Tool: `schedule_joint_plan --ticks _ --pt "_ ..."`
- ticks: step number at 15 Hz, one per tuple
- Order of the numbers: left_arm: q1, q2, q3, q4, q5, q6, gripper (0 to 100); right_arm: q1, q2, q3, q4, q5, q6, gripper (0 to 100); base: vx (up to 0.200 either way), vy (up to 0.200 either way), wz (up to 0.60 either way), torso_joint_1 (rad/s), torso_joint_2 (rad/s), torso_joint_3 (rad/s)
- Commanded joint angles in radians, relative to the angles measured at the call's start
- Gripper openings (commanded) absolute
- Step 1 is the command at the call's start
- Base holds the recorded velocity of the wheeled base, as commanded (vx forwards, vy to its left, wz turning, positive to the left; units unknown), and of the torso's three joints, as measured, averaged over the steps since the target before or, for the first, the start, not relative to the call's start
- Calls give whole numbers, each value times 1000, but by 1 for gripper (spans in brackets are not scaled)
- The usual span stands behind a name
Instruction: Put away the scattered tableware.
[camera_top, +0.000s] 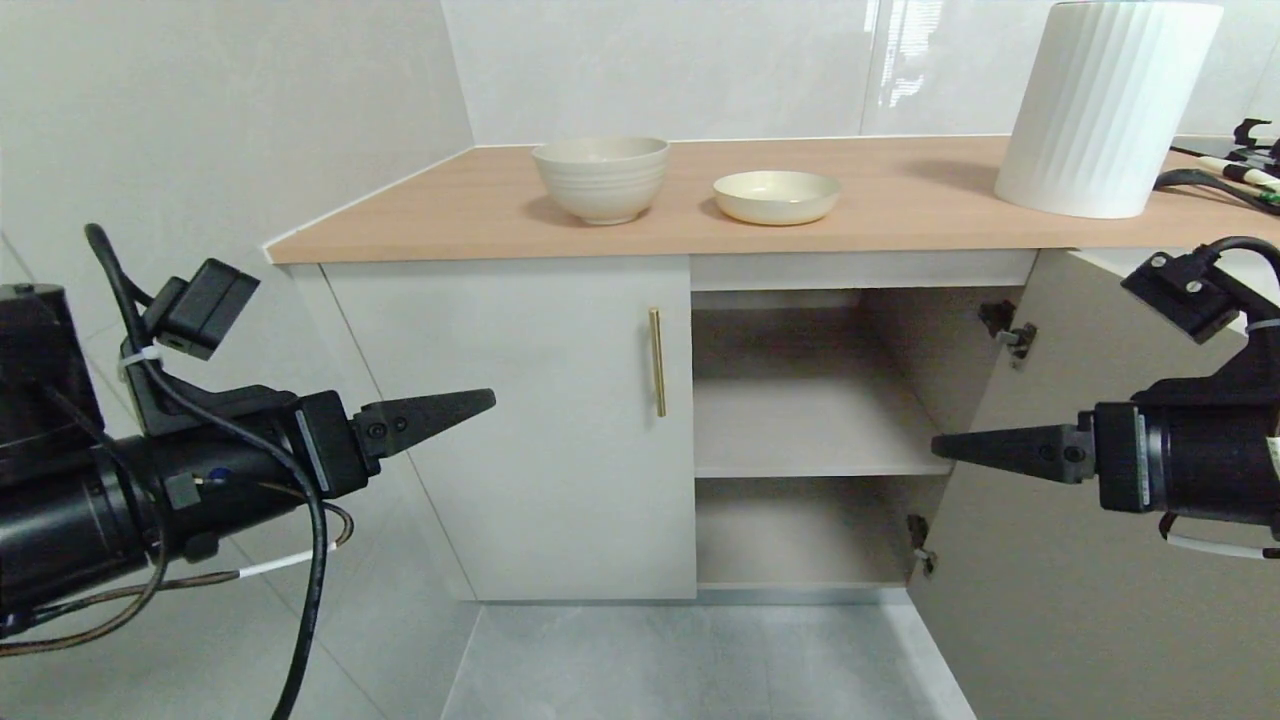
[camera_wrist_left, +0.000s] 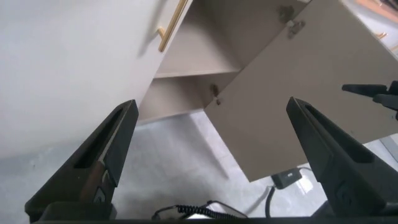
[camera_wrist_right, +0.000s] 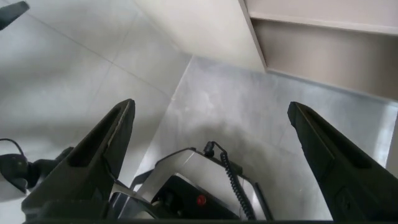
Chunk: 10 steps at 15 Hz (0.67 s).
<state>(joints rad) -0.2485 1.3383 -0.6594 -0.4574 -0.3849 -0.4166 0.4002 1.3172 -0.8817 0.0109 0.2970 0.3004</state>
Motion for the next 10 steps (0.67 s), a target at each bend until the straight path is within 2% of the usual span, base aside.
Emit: schedule_joint_plan --ticks 1,4,7,10 --pt "0 -8 -68 60 0 1 100 0 -27 -3 1 -1 0 100 0 0 0 0 0 0" --pt "-2 -33 -95 115 0 4 100 0 -23 -3 1 -1 0 100 0 0 0 0 0 0" --pt "-2 -44 -95 138 0 24 100 0 -26 -3 1 -1 0 100 0 0 0 0 0 0" --pt "-2 -51 -98 158 0 24 100 5 -27 -3 1 1 0 100 200 0 0 1 -2 7"
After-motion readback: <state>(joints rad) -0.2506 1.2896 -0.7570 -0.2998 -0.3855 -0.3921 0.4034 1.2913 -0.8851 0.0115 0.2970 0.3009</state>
